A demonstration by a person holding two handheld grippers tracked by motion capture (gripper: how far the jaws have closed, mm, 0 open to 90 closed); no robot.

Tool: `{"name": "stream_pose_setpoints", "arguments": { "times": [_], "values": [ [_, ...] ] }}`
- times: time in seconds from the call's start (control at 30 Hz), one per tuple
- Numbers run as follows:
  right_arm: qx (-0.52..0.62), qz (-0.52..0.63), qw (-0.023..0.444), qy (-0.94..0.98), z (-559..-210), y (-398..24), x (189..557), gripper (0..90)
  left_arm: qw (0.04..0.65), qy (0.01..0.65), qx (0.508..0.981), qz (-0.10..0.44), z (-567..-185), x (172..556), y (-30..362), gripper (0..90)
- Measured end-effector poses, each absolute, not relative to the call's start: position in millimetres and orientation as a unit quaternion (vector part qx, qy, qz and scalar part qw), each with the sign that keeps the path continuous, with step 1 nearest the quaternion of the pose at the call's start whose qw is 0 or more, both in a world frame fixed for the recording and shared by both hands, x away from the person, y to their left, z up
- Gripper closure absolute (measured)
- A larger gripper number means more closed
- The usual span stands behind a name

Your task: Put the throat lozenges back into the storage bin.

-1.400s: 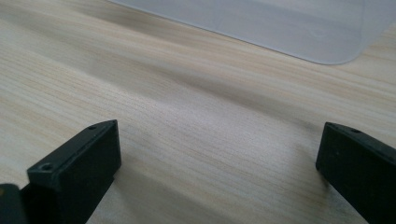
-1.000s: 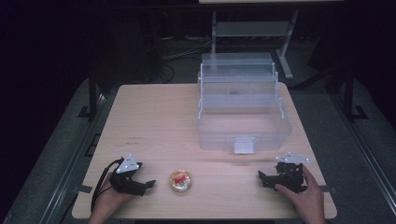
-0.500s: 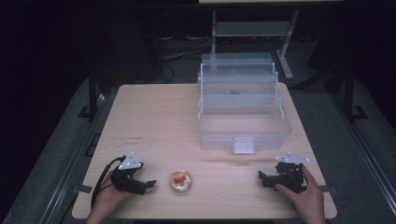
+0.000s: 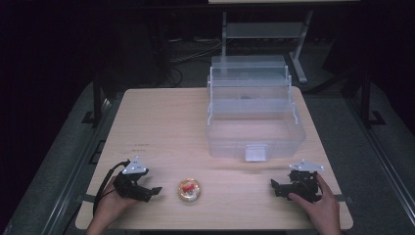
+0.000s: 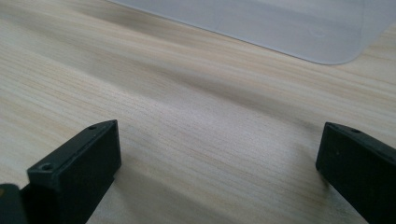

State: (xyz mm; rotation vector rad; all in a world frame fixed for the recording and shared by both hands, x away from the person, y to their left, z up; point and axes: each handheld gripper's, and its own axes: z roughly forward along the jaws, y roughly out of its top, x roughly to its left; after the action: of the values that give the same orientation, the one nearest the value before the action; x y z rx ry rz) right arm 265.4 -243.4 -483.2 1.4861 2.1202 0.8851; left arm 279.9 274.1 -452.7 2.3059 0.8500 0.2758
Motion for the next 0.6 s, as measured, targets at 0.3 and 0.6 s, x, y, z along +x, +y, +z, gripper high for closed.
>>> {"name": "stream_pose_setpoints", "arguments": {
  "times": [0.3,0.6],
  "values": [
    [0.532,0.317,0.201,0.759,-483.2,-243.4,265.4,0.0,0.32,0.318,0.887,0.098,-449.6,280.6,269.4,13.1],
    [0.532,0.317,0.201,0.759,-483.2,-243.4,265.4,0.0,0.313,0.314,0.892,0.093,-443.2,281.3,264.5,13.3]
  ]
}}
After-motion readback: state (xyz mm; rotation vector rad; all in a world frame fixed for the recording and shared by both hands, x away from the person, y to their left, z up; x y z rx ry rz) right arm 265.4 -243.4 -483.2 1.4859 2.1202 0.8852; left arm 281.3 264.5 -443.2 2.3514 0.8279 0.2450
